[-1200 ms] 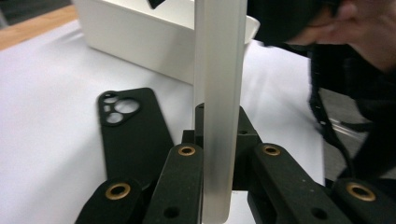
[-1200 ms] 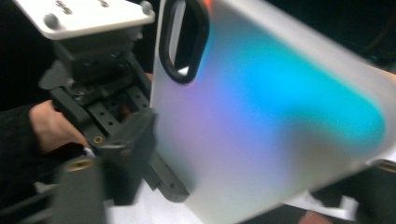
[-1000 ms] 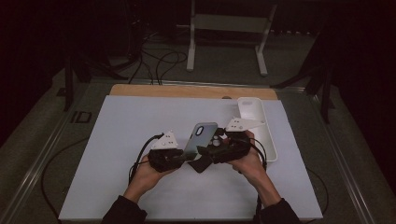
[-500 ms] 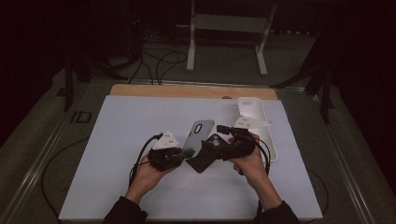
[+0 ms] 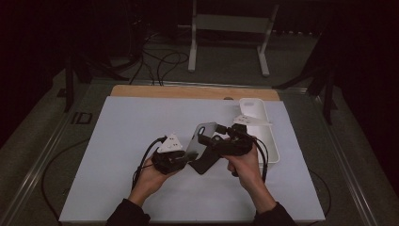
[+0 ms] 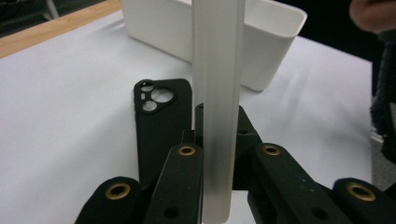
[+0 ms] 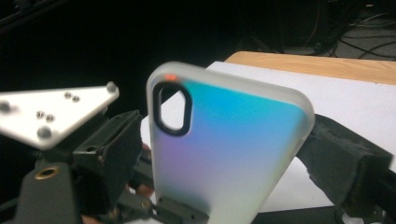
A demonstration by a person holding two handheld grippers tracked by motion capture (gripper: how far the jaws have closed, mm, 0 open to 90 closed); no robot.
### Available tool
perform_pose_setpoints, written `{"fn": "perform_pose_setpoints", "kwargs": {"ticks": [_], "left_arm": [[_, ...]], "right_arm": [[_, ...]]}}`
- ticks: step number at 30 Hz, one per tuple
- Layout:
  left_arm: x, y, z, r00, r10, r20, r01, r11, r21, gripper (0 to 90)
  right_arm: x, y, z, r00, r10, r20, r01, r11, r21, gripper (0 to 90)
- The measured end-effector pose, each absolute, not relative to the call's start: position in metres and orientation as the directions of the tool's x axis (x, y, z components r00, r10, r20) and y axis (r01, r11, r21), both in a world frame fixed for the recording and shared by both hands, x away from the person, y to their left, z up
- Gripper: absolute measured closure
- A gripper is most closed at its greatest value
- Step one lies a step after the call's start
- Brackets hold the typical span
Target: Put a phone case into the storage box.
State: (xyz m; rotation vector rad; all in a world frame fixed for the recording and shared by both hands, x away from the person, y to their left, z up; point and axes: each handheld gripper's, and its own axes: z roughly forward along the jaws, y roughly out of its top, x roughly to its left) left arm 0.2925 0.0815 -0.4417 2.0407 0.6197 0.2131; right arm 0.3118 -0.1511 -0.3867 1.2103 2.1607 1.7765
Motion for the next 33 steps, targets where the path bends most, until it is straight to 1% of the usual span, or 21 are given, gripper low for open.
{"fn": "perform_pose_setpoints", "kwargs": {"ticks": [4,8,12,13,18,20,22,24,25,27,29,30,31,32,33], "left_arm": [[0.290,0.075,-0.446,0.858,0.505,-0.092,0.341,-0.427,0.838,86.0],[0.290,0.074,-0.446,0.853,0.513,-0.096,0.345,-0.417,0.841,85.8],[0.286,0.069,-0.445,0.854,0.518,-0.052,0.323,-0.449,0.833,86.0],[0.286,0.068,-0.445,0.855,0.516,-0.056,0.324,-0.447,0.833,85.9],[0.288,0.069,-0.447,0.853,0.516,-0.073,0.335,-0.435,0.836,85.9],[0.288,0.069,-0.447,0.856,0.513,-0.073,0.334,-0.439,0.834,84.2],[0.288,0.070,-0.446,0.864,0.495,-0.089,0.333,-0.431,0.839,77.0],[0.288,0.071,-0.446,0.866,0.490,-0.096,0.335,-0.429,0.839,67.0],[0.288,0.071,-0.446,0.863,0.492,-0.112,0.346,-0.414,0.842,63.5],[0.289,0.073,-0.446,0.856,0.504,-0.113,0.351,-0.407,0.843,55.0],[0.289,0.074,-0.445,0.851,0.513,-0.112,0.355,-0.406,0.842,42.4],[0.289,0.075,-0.445,0.846,0.522,-0.109,0.357,-0.403,0.843,42.4],[0.288,0.075,-0.445,0.838,0.537,-0.096,0.354,-0.401,0.845,35.0],[0.288,0.076,-0.445,0.827,0.555,-0.090,0.360,-0.399,0.843,18.3],[0.289,0.077,-0.445,0.815,0.573,-0.092,0.370,-0.391,0.843,12.3]], "right_arm": [[0.312,-0.143,-0.386,-0.662,0.631,0.405,0.513,-0.014,0.859,15.9],[0.311,-0.137,-0.386,-0.651,0.662,0.370,0.489,-0.006,0.872,15.5],[0.311,-0.131,-0.387,-0.642,0.679,0.355,0.489,0.006,0.872,14.3],[0.311,-0.129,-0.388,-0.639,0.687,0.346,0.485,0.012,0.874,15.7],[0.308,-0.127,-0.386,-0.633,0.708,0.313,0.464,0.023,0.886,17.0],[0.308,-0.126,-0.386,-0.637,0.706,0.310,0.462,0.028,0.887,17.1],[0.307,-0.126,-0.385,-0.647,0.700,0.303,0.456,0.037,0.889,17.1],[0.307,-0.126,-0.385,-0.648,0.700,0.300,0.455,0.040,0.890,17.1],[0.307,-0.126,-0.385,-0.648,0.700,0.299,0.455,0.041,0.889,17.1],[0.307,-0.126,-0.386,-0.649,0.702,0.294,0.456,0.049,0.889,17.1],[0.308,-0.127,-0.386,-0.647,0.703,0.294,0.456,0.048,0.888,17.1],[0.308,-0.127,-0.386,-0.647,0.703,0.294,0.456,0.048,0.888,17.1],[0.308,-0.127,-0.386,-0.647,0.704,0.294,0.456,0.048,0.888,17.1],[0.308,-0.128,-0.386,-0.646,0.705,0.292,0.455,0.049,0.889,17.1],[0.308,-0.128,-0.386,-0.645,0.706,0.291,0.455,0.049,0.889,17.1]]}}
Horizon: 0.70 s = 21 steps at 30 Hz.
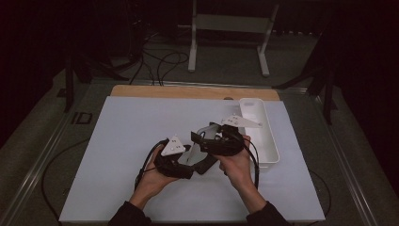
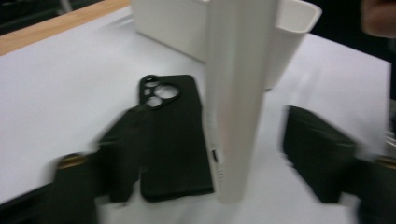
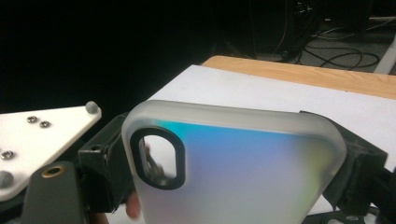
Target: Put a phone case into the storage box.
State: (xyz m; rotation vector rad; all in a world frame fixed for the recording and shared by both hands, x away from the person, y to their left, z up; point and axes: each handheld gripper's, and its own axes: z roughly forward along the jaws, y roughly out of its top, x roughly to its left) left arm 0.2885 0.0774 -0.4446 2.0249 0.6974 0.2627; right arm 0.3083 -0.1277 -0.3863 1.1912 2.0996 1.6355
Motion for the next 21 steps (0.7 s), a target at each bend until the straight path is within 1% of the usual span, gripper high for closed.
{"fn": "perform_pose_setpoints", "kwargs": {"ticks": [3,4,13,15,21], "left_arm": [[0.289,0.082,-0.444,0.806,0.584,-0.092,0.373,-0.381,0.846,3.0],[0.289,0.083,-0.444,0.801,0.592,-0.089,0.372,-0.376,0.849,1.2],[0.289,0.104,-0.443,0.758,0.648,-0.074,0.360,-0.320,0.877,0.0],[0.289,0.115,-0.445,0.732,0.678,-0.065,0.357,-0.301,0.885,0.0],[0.286,0.136,-0.450,0.683,0.727,-0.066,0.366,-0.263,0.893,0.1]], "right_arm": [[0.309,-0.129,-0.387,-0.644,0.707,0.293,0.457,0.048,0.888,17.1],[0.309,-0.129,-0.387,-0.643,0.707,0.294,0.459,0.048,0.887,17.1],[0.310,-0.131,-0.388,-0.642,0.706,0.299,0.464,0.048,0.884,17.0],[0.310,-0.131,-0.388,-0.643,0.707,0.294,0.461,0.051,0.886,17.1],[0.310,-0.134,-0.389,-0.642,0.711,0.287,0.458,0.056,0.887,17.0]]}}
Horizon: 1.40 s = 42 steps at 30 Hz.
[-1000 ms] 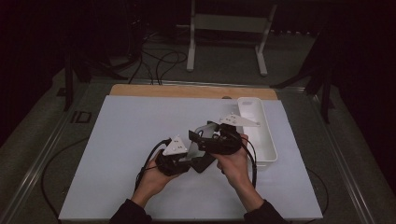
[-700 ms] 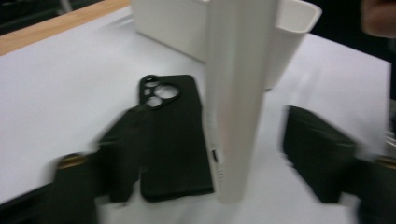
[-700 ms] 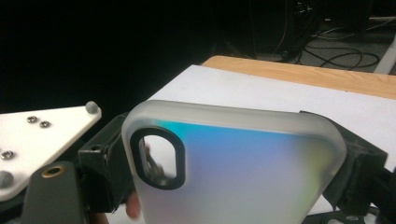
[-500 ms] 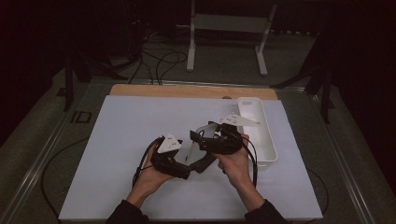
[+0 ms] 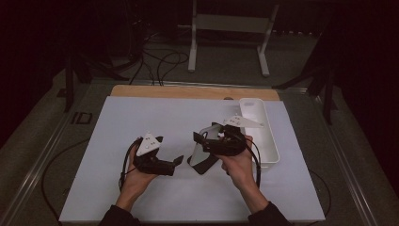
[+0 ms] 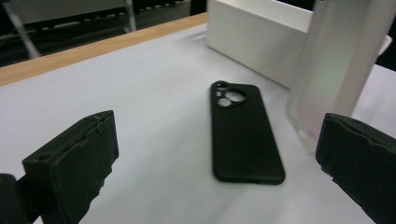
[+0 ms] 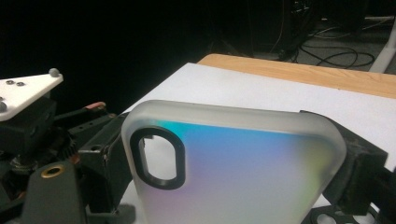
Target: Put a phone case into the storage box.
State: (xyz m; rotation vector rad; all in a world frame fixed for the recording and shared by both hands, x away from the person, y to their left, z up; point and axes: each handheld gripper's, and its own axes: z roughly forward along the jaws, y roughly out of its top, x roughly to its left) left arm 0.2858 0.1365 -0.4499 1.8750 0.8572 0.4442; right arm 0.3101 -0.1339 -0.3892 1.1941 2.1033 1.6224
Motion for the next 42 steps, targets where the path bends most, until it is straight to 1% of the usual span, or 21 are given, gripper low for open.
{"fn": "perform_pose_setpoints", "kwargs": {"ticks": [8,16,23,28,34,42], "left_arm": [[0.279,0.164,-0.456,0.628,0.776,-0.059,0.364,-0.226,0.903,0.1],[0.267,0.185,-0.467,0.602,0.798,-0.003,0.345,-0.257,0.903,0.1],[0.255,0.205,-0.474,0.569,0.822,0.018,0.349,-0.261,0.900,0.1],[0.248,0.218,-0.481,0.551,0.834,0.008,0.357,-0.245,0.902,0.1],[0.244,0.227,-0.486,0.524,0.852,-0.004,0.361,-0.218,0.907,0.1],[0.244,0.227,-0.488,0.513,0.859,0.001,0.365,-0.220,0.905,0.1]], "right_arm": [[0.311,-0.134,-0.390,-0.640,0.715,0.282,0.456,0.057,0.888,17.0],[0.313,-0.136,-0.391,-0.636,0.719,0.280,0.458,0.060,0.887,17.0],[0.315,-0.137,-0.391,-0.633,0.722,0.279,0.460,0.060,0.886,17.0],[0.317,-0.138,-0.390,-0.629,0.723,0.286,0.464,0.054,0.884,17.0],[0.322,-0.144,-0.385,-0.620,0.730,0.286,0.455,0.038,0.890,17.0],[0.331,-0.154,-0.377,-0.598,0.758,0.261,0.441,0.039,0.897,16.9]]}}
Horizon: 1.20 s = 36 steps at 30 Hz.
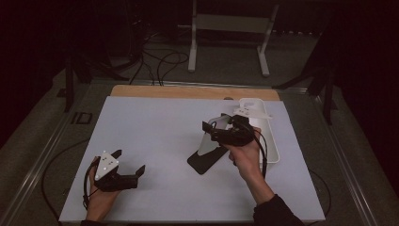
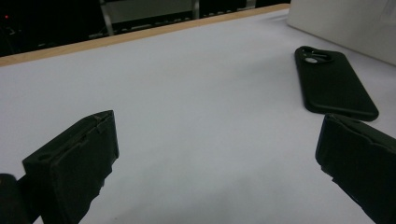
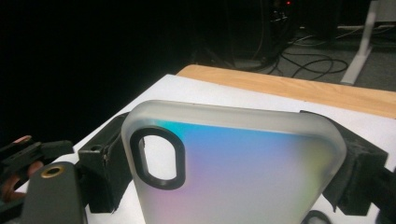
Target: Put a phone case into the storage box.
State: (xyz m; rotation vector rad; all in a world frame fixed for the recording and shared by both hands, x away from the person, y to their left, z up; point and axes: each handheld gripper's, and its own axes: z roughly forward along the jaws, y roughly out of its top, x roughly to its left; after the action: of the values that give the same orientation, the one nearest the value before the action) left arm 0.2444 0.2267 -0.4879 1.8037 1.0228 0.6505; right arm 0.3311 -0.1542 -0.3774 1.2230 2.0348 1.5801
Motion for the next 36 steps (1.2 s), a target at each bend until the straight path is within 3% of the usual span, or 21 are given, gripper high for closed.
{"fn": "perform_pose_setpoints", "kwargs": {"ticks": [26,36], "left_arm": [[0.244,0.225,-0.489,0.505,0.863,0.016,0.374,-0.236,0.897,0.1],[0.244,0.224,-0.490,0.508,0.861,0.022,0.373,-0.243,0.895,0.2]], "right_arm": [[0.373,-0.166,-0.352,-0.539,0.822,0.185,0.417,0.070,0.906,16.9],[0.388,-0.174,-0.349,-0.515,0.831,0.212,0.425,0.033,0.904,16.9]]}}
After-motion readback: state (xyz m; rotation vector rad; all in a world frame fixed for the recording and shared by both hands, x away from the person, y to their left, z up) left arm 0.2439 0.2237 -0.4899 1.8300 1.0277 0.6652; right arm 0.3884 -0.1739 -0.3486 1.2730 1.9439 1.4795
